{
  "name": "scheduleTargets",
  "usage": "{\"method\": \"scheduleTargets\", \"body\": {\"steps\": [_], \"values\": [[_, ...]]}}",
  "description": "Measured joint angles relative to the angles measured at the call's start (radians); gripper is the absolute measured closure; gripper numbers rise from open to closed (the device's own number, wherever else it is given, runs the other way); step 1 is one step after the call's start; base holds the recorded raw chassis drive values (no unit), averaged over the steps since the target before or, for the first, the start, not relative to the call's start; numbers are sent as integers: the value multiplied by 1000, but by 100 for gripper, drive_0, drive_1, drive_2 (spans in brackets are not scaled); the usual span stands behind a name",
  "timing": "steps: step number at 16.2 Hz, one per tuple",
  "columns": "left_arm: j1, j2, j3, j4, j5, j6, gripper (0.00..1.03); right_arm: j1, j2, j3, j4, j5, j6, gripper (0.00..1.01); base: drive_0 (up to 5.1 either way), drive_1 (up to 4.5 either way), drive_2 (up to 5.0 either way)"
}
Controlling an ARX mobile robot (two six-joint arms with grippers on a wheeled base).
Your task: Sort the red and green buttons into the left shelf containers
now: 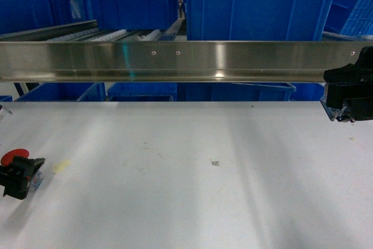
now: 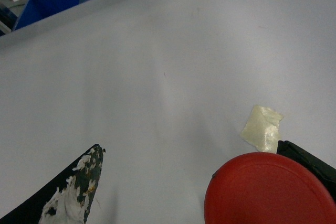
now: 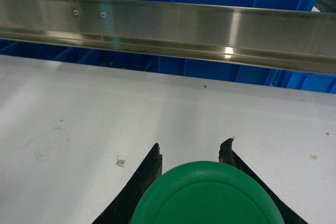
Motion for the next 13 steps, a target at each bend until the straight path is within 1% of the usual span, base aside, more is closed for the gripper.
{"method": "scheduleTargets", "body": {"steps": [2,4,6,9,10,13], "values": [[0,38,19,-37,-18,-2,5,0,0,0,0,0,0,73,0,0,0],[8,71,37,-24,-27,0,5,0,0,0,0,0,0,73,0,0,0],[14,89,59,-48,-18,3,5,0,0,0,0,0,0,73,0,0,0],[14,90,60,-48,-16,6,5,0,0,0,0,0,0,73,0,0,0],[14,90,60,-48,-16,9,14,0,0,0,0,0,0,73,0,0,0],[14,90,60,-48,-16,10,46,0,0,0,0,0,0,73,0,0,0]]}}
